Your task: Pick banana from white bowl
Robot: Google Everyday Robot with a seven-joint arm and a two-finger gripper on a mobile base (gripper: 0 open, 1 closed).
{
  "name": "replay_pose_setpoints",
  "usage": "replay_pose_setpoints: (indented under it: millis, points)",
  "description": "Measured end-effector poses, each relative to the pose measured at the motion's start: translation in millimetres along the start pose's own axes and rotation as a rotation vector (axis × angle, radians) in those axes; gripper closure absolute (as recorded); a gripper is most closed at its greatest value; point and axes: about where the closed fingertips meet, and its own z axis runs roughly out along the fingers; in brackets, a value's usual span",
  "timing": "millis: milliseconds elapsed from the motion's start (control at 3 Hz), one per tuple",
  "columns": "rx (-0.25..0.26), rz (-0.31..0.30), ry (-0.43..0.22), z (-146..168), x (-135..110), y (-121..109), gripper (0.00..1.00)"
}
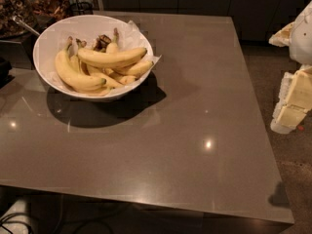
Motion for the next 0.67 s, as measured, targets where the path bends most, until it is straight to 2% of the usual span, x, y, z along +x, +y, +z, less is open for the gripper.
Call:
replay_pose_setpoints:
  millis: [333, 667]
  points:
    - [0.011, 0.005, 0.010, -1.7, -3.9, -2.9, 0.00]
    - [-0.025, 0.045, 0.064, 9.2, -15.6, -20.0, 0.00]
